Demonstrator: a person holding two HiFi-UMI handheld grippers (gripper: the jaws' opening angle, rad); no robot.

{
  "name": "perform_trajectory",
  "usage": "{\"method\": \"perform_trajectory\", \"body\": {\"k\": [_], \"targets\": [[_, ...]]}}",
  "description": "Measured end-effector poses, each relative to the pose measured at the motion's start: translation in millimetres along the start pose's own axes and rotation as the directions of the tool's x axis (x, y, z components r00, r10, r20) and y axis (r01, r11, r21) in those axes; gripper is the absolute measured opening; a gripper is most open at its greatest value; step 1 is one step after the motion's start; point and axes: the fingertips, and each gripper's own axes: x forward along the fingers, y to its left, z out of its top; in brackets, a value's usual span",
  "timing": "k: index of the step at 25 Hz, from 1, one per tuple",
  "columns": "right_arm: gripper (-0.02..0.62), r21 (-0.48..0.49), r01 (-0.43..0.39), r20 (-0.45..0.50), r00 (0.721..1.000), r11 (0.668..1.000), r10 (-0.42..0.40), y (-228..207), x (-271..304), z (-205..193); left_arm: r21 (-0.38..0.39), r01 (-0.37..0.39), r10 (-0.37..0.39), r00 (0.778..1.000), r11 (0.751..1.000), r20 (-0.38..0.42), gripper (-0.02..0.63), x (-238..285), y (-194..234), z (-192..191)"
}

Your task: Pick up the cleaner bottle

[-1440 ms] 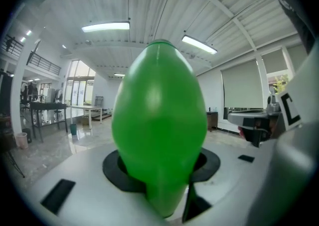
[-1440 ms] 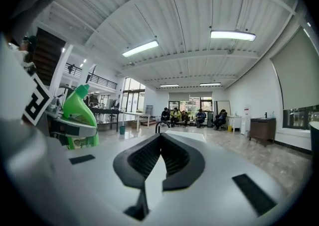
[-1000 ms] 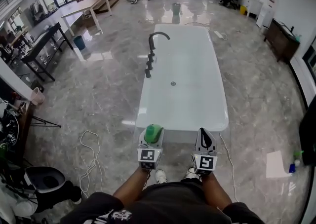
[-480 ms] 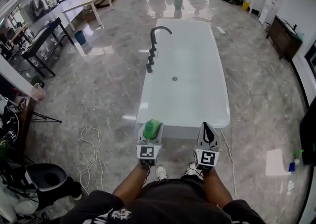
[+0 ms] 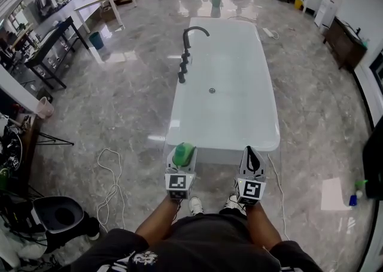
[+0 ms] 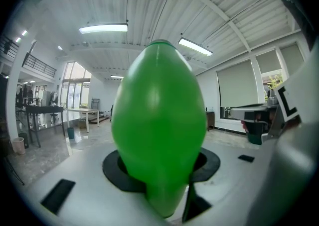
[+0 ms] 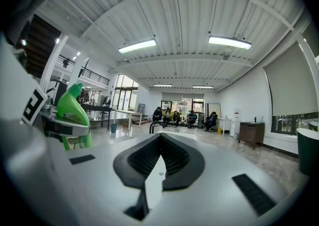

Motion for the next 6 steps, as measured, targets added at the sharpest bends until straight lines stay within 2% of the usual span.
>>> {"method": "perform_trajectory", "body": {"k": [6], "targets": [[0.015,-0.009,-0.008,-0.005,1.0,1.0,0.008,2.1,6.5,9.6,0.01,0.009,-0.009,1.0,1.0,-0.004,0.184,4.0,0.7,4.4]]}}
